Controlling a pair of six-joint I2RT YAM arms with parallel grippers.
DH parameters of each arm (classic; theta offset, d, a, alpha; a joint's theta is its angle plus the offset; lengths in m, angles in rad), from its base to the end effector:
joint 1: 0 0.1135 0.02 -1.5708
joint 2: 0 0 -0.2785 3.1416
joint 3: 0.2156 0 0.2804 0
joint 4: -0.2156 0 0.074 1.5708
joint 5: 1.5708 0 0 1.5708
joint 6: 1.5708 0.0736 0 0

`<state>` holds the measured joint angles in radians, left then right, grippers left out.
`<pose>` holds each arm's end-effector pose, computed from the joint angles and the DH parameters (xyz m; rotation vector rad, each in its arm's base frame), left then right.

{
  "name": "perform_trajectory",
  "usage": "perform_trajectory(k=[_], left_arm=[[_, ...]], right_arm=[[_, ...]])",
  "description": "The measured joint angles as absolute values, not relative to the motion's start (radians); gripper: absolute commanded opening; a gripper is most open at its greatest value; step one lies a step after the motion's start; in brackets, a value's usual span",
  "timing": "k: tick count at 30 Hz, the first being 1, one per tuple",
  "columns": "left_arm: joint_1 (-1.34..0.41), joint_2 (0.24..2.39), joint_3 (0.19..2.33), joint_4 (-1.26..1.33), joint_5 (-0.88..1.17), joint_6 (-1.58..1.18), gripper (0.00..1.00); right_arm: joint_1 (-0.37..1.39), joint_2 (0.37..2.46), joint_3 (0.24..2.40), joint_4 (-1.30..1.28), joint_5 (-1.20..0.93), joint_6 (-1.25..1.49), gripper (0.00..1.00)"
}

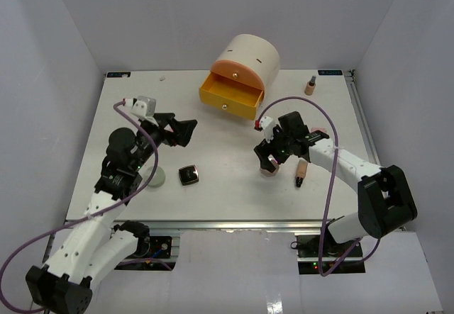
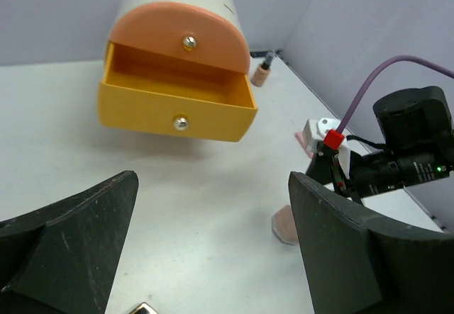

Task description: Organize the makeup

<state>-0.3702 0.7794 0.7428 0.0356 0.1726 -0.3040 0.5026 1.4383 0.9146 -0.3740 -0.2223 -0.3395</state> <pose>0.2232 -0.1002 0.3590 0.1918 1.5994 -0.6613 0.2913 0.1786 0.1905 -1.0963 2.2124 0.3448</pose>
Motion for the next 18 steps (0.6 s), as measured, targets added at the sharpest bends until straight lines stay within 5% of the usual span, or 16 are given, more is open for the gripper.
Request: perform_trajectory(k=[18], left_arm=[[-0.369,0.73,0.678,-0.079,0.089,-0.252,0.98]], right_arm=[[0.604,1.608,0.93,-0.395,0.083,-0.217,0.92]])
